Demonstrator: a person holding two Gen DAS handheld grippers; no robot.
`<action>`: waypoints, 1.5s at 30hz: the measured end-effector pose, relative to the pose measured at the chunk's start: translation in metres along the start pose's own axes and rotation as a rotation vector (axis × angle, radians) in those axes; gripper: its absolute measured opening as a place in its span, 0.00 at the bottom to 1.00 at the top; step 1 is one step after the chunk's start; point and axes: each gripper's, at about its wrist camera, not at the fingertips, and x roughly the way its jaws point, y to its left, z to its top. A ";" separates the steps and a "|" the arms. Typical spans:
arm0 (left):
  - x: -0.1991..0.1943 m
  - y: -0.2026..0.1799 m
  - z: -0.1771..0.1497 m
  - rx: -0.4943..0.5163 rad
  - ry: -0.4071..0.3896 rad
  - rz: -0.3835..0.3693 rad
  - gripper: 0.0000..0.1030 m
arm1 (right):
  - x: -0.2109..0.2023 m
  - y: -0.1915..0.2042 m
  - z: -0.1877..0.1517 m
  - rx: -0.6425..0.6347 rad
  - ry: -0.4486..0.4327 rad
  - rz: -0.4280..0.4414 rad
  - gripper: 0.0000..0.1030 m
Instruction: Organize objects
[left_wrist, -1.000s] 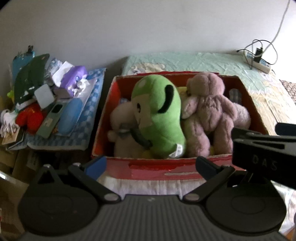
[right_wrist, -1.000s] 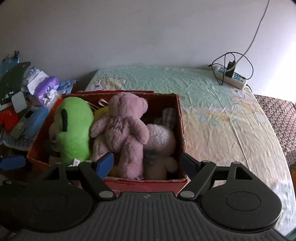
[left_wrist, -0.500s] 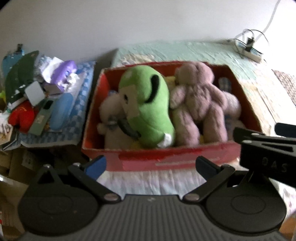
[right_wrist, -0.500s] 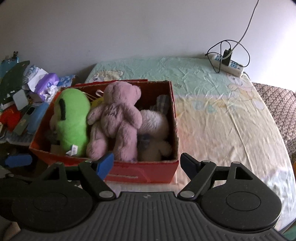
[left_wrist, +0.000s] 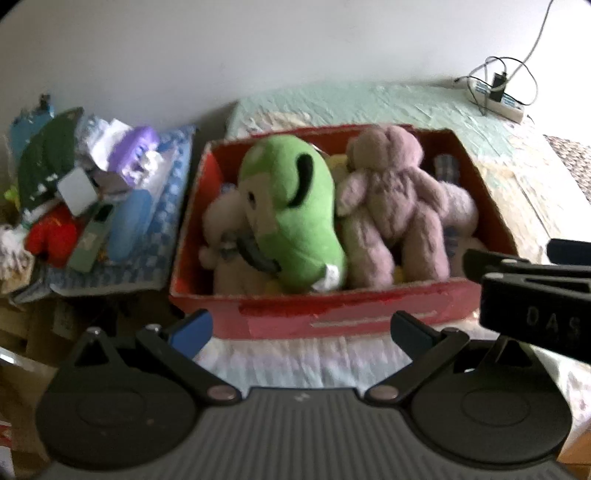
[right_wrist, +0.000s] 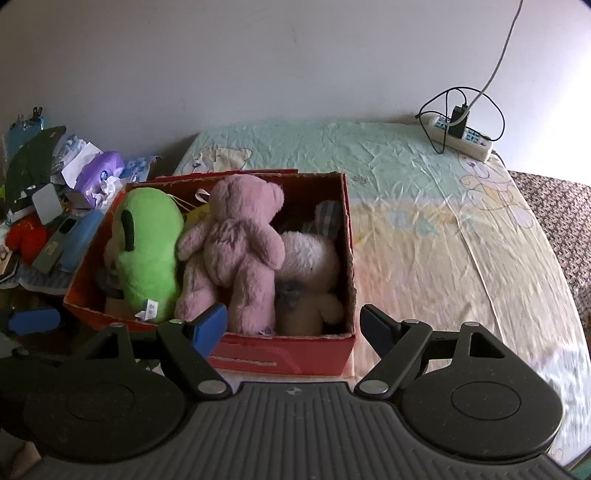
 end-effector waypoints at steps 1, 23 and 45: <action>0.001 0.001 0.002 -0.007 -0.002 0.003 0.99 | 0.000 0.000 0.001 0.001 -0.003 -0.003 0.79; 0.001 0.008 0.044 0.024 -0.097 -0.015 0.99 | 0.004 -0.004 0.034 0.051 -0.085 -0.035 0.81; 0.012 0.018 0.037 -0.030 -0.069 -0.027 0.99 | 0.024 0.006 0.029 0.035 -0.013 -0.019 0.81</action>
